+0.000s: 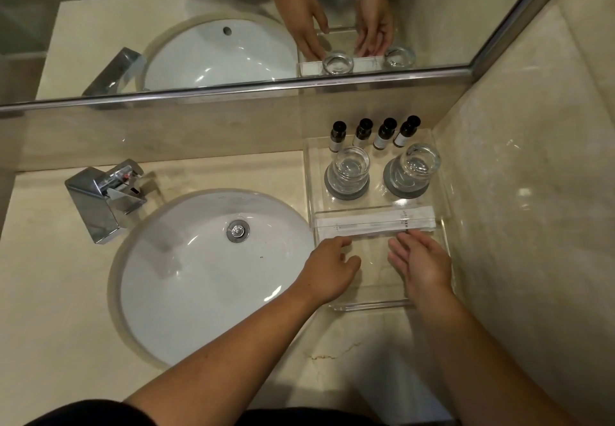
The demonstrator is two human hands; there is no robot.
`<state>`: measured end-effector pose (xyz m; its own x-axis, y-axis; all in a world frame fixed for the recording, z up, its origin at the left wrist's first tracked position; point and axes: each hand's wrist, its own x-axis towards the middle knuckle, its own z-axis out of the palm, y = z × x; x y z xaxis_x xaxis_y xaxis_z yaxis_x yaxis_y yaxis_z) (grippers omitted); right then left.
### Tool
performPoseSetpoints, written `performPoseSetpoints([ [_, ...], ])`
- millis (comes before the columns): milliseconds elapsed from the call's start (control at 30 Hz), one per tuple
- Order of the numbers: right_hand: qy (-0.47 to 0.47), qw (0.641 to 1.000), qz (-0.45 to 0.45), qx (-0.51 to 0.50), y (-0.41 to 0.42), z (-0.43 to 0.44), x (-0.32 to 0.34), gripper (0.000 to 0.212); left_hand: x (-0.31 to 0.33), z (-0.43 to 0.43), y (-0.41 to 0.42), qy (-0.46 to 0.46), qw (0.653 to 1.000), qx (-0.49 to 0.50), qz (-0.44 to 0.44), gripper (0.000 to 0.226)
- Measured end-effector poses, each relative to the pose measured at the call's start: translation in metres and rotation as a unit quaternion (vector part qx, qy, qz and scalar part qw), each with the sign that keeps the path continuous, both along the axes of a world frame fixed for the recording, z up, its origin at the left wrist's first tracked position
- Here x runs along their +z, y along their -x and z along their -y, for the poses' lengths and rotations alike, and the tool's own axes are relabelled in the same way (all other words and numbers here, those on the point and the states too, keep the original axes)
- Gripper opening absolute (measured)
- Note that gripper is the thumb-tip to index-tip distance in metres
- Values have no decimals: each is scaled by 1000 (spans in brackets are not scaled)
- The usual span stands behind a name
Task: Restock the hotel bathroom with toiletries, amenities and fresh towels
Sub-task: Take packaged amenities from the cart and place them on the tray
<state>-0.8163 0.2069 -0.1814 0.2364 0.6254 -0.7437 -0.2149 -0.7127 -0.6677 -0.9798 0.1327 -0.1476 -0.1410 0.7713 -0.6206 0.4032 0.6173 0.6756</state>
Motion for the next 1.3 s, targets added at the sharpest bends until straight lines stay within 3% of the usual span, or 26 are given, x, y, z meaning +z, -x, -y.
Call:
performPoseSetpoints([
  [133,-5,998,57,32,-8,13,0,21,4,6,3,-23,999,-26,-15,50],
  [200,-50,981,149,111,-10,24,6,14,7,12,8,-64,995,-62,-49,48],
  [267,-114,939,248,212,-11,37,21,13,10,18,16,-112,984,-107,-93,46],
  [433,-215,793,369,434,-20,71,38,41,14,42,29,-182,941,-212,-191,53],
  [533,-213,714,434,506,-25,90,44,56,19,62,27,-197,912,-252,-257,71],
  [633,-205,676,480,520,-27,116,62,65,22,82,22,-183,898,-282,-283,85],
  [867,-145,697,509,483,-49,185,90,74,39,127,10,-239,868,-322,-291,82],
  [1300,-161,744,553,339,-93,303,127,79,75,181,-54,-335,799,-413,-281,77],
])
